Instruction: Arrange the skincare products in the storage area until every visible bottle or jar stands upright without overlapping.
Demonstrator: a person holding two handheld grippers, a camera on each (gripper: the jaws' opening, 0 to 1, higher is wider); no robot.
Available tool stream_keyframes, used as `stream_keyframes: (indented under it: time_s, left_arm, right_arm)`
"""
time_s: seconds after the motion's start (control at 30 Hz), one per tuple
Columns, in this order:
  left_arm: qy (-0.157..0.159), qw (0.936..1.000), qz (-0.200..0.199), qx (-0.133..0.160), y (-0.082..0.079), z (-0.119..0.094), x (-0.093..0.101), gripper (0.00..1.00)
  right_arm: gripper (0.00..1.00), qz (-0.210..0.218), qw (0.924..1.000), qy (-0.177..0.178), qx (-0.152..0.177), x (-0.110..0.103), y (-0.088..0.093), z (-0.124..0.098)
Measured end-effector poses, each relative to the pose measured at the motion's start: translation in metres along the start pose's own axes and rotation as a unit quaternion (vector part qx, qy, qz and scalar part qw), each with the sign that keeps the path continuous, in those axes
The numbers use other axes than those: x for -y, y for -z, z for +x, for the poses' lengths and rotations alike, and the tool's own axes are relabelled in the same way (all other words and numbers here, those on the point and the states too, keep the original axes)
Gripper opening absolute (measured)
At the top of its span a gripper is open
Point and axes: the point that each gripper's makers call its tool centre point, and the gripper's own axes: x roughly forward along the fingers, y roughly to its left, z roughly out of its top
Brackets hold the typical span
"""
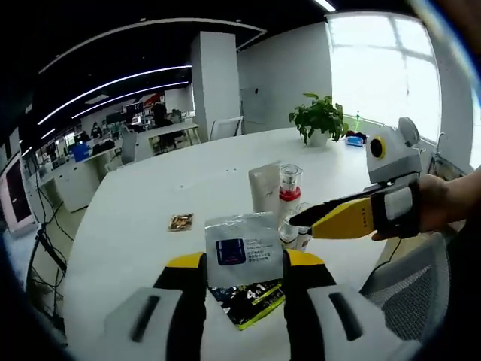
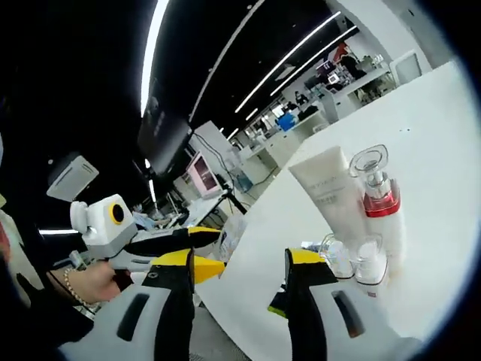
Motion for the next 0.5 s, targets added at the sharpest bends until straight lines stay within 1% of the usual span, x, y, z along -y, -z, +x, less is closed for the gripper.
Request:
stream_keyframes:
  time_s: [0.07, 0.13, 0.2, 0.33, 0.4, 0.5]
  left_arm:
    - [-0.001, 1.0, 0.007, 0.002, -0.001, -0.003, 0.001, 0.34]
    - [0.0, 0.9998, 0.018, -0.001, 0.001, -0.005, 0.002, 0.34]
    - [0.003, 0.9998, 0.018, 0.0, 0.0, -0.006, 0.005, 0.34]
    - [0.009, 0.9998, 0.018, 0.004, -0.003, -0.007, 0.011, 0.34]
    - [0.009, 0.9998, 0.018, 0.006, -0.004, -0.006, 0.01, 0.34]
    - [0.013, 0.9997, 0.02, 0.006, -0.005, -0.005, 0.013, 0.34]
  right_arm:
    - [0.44, 0.006, 0.9999, -0.008, 0.005, -0.002, -0.001, 0.002]
    - [0.41, 0.018, 0.9997, -0.015, 0.005, -0.001, 0.001, 0.005]
    - [0.39, 0.022, 0.9996, -0.016, 0.003, -0.002, 0.002, 0.008]
    - [0.35, 0.035, 0.999, -0.025, 0.011, -0.006, -0.002, 0.013]
    - [0.31, 0.034, 0.999, -0.025, 0.013, -0.007, -0.003, 0.014]
    - [0.21, 0.041, 0.9987, -0.027, 0.015, -0.008, -0.005, 0.016]
